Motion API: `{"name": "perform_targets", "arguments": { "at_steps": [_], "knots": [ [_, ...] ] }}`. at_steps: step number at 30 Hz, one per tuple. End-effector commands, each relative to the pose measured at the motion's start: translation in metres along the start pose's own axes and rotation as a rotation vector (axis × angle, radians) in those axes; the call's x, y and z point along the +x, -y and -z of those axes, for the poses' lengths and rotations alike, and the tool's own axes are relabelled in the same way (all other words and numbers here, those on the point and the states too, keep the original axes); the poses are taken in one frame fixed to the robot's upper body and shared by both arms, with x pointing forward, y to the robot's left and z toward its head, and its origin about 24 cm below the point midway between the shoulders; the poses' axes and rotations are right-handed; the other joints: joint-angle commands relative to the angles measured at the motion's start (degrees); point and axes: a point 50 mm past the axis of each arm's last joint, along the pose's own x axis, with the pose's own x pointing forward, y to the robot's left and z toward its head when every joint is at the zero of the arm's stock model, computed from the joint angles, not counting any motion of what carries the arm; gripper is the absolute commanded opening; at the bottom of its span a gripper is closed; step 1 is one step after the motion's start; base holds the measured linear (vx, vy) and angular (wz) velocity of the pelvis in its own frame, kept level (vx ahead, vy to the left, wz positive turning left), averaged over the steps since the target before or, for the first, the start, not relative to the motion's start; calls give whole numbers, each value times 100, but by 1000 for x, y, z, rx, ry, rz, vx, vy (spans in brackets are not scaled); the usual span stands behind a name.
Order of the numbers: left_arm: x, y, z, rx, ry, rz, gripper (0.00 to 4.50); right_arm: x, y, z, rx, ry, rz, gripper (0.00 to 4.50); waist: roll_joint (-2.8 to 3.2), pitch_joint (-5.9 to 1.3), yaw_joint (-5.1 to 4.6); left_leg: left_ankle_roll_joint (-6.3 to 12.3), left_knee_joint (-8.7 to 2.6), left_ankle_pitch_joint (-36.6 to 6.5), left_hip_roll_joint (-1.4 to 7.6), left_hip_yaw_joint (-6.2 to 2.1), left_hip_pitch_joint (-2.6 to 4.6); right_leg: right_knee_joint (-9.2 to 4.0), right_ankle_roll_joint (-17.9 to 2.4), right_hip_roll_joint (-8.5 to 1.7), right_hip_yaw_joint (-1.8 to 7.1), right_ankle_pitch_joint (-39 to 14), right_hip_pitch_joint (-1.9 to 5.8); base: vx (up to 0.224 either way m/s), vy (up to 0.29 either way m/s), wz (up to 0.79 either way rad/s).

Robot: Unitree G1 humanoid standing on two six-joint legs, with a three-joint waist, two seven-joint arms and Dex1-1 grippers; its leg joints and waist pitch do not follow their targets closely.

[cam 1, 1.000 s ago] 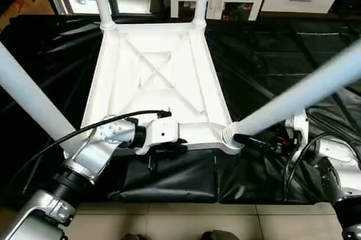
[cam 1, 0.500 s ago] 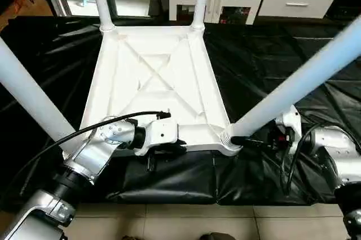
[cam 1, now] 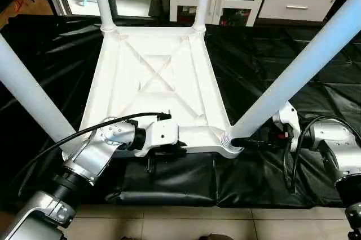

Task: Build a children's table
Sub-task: Insert table leg to table base

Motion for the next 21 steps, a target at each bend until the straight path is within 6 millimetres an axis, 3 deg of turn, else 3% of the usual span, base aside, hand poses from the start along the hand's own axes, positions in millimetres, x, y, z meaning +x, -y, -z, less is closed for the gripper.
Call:
{"name": "perform_targets", "arguments": {
  "at_steps": [1, 7, 12, 14, 17, 21],
  "knots": [
    [1, 4, 10, 0, -72, 18, 0, 14, -36, 56, 215, -203, -153, 198, 16, -142, -37, 199, -395, -1728, 112, -29, 82, -532, -1387, -277, 178, -1182, 99, 0, 0, 0],
    [1, 4, 10, 0, -70, 12, 0, 20, -37, 58, 211, -140, -38, 198, 21, -112, -45, 89, -431, -2027, 107, -44, 87, -590, -1216, -290, 188, -1688, 58, 0, 0, 0],
    [1, 5, 10, -8, -67, 5, 0, 27, -33, 60, 238, -80, 113, 198, 1, -74, -72, -61, -468, -2515, 95, -93, 122, -676, -891, -293, 190, -2621, -9, 0, 0, 0],
    [2, 5, 8, -21, -59, 0, 0, 32, -30, 61, 278, -33, 229, 198, -4, -46, -103, -119, -473, -2792, 75, -130, 149, -737, -672, -303, 185, -3282, -69, 0, 0, 0],
    [2, 5, 6, -27, -57, -5, 0, 35, -29, 63, 303, -26, 285, 198, -15, -49, -159, -146, -520, -2780, 71, -204, 83, -733, -520, -316, 173, -3422, -39, 0, 0, 0],
    [4, 4, 3, -45, -72, -23, 0, 45, -23, 66, 354, -28, 410, 198, 7, -40, -233, -167, -524, -2903, 56, -244, 89, -743, -541, -318, 181, -3496, -76, 0, 0, 0]
  ]
}}
